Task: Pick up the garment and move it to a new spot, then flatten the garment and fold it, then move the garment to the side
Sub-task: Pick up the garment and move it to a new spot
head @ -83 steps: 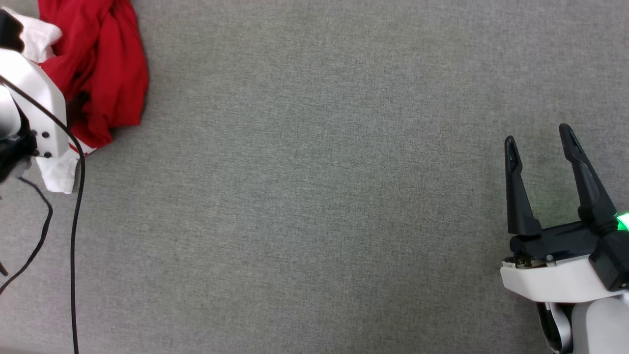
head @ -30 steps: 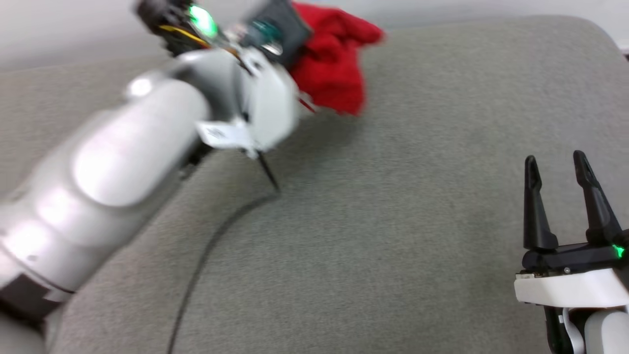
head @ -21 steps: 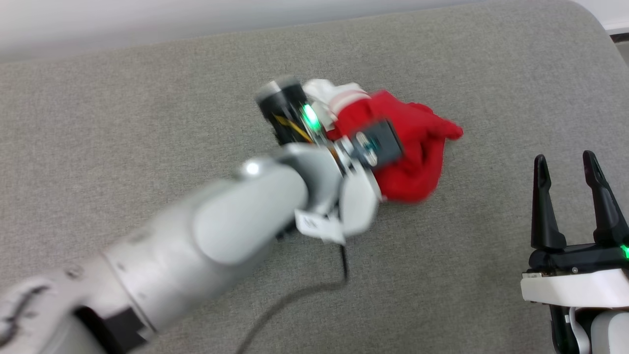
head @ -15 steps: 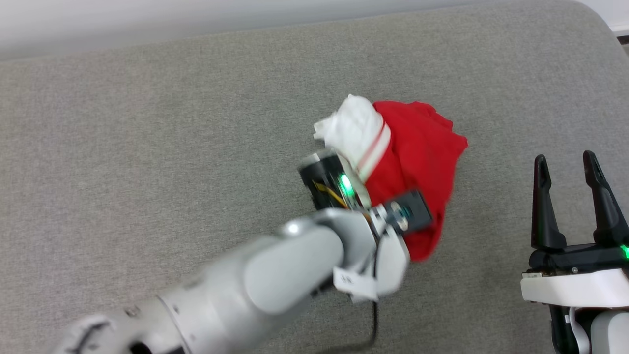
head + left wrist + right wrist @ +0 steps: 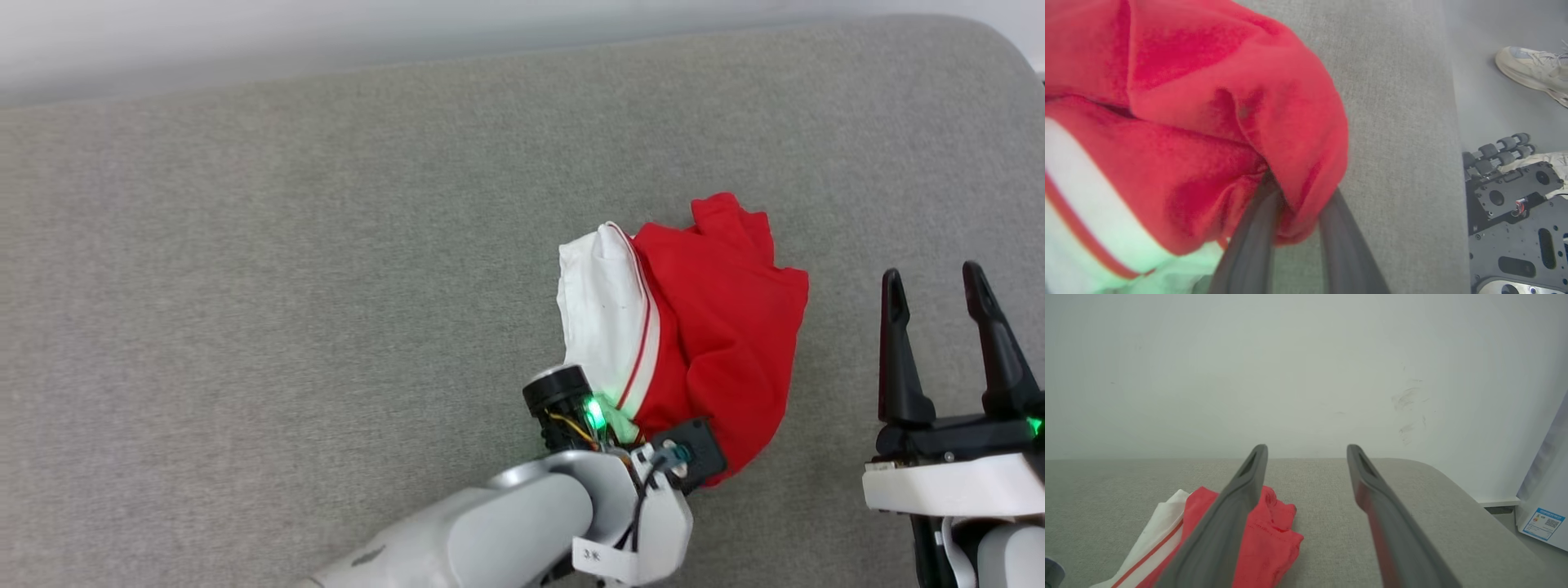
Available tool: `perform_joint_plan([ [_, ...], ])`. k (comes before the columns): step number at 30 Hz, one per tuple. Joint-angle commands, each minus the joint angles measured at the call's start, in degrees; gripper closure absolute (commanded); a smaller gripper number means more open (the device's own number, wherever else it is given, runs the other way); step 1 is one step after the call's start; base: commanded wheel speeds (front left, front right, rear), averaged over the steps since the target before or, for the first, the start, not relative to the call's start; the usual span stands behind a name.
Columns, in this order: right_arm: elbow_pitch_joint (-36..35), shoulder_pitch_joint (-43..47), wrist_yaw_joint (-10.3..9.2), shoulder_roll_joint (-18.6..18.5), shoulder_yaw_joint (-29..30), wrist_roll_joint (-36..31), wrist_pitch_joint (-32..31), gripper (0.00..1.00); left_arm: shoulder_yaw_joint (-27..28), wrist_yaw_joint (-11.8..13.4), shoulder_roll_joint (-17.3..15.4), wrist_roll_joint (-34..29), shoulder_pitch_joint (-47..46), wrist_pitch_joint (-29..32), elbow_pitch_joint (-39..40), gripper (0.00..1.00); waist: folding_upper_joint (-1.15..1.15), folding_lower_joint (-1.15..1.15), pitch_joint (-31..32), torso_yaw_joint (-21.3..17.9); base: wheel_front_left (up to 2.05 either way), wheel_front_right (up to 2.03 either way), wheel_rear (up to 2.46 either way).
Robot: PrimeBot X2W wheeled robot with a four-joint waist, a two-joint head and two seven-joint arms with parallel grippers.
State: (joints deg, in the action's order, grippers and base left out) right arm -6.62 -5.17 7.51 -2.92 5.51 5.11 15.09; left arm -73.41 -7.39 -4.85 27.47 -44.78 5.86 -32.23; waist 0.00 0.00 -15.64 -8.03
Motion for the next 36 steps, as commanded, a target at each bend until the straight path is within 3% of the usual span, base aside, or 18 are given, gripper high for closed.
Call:
perform_joint_plan([
  [1, 0.3, 0.8, -0.04, 0.1, 0.2, -0.2, 0.1, 0.00, 0.1, 0.0, 0.2, 0.5, -1.1, -2.3, -1.1, 0.00, 0.00, 0.00, 0.9, 0.7, 0.00, 0.00, 0.00],
  [5, 0.8, 2.0, -0.04, 0.1, 0.4, -0.9, 0.1, 0.00, 1.2, 0.2, 1.2, 1.4, -2.0, -9.1, -3.1, 0.00, 0.00, 0.00, 3.3, 2.2, 0.00, 0.00, 0.00],
  [8, 1.2, 2.9, -0.04, 0.1, 0.3, -1.2, 0.1, 0.00, 2.8, 1.9, 1.4, 1.7, -1.8, -13.6, -2.6, 0.00, 0.00, 0.00, 5.4, 3.3, 0.00, 0.00, 0.00],
  [13, 1.9, 4.8, -0.04, 0.1, 0.3, -1.4, 0.1, 0.00, 5.2, 5.8, 1.5, 2.3, 0.0, -18.4, -1.1, 0.00, 0.00, 0.00, 8.9, 5.0, 0.00, 0.00, 0.00],
  [21, 2.3, 7.2, -0.04, 0.1, 0.1, -1.7, 0.1, 0.00, 13.4, 14.8, -4.7, 2.0, 4.8, -21.1, 3.7, 0.00, 0.00, 0.00, 11.8, 6.8, 0.00, 0.00, 0.00],
  [22, 2.7, 7.8, -0.04, 0.1, -0.1, -1.7, 0.1, 0.00, 18.8, 18.5, -7.8, 0.9, 8.3, -21.1, 8.4, 0.00, 0.00, 0.00, 12.6, 7.2, 0.00, 0.00, 0.00],
  [23, 2.8, 7.9, -0.04, 0.1, -0.1, -1.5, 0.1, 0.00, 20.9, 19.6, -8.8, 0.4, 9.8, -21.1, 9.9, 0.00, 0.00, 0.00, 12.9, 7.4, 0.00, 0.00, 0.00],
  [24, 3.3, 8.6, -0.04, 0.1, -0.4, -1.0, 0.1, 0.00, 26.6, 22.3, -11.4, -0.9, 14.5, -21.1, 14.1, 0.00, 0.00, 0.00, 13.7, 7.8, 0.00, 0.00, 0.00],
  [30, 3.8, 9.7, -0.04, 0.1, -0.9, -0.6, 0.1, 0.00, 37.9, 26.0, -14.1, -4.4, 25.0, -21.1, 20.4, 0.00, 0.00, 0.00, 15.0, 8.8, 0.00, 0.00, 0.00],
  [36, 4.3, 10.2, -0.04, 0.1, -1.8, -0.1, 0.1, 0.00, 48.1, 26.3, -13.4, -8.6, 34.2, -21.1, 25.8, 0.00, 0.00, 0.00, 15.5, 9.5, 0.00, 0.00, 0.00],
])
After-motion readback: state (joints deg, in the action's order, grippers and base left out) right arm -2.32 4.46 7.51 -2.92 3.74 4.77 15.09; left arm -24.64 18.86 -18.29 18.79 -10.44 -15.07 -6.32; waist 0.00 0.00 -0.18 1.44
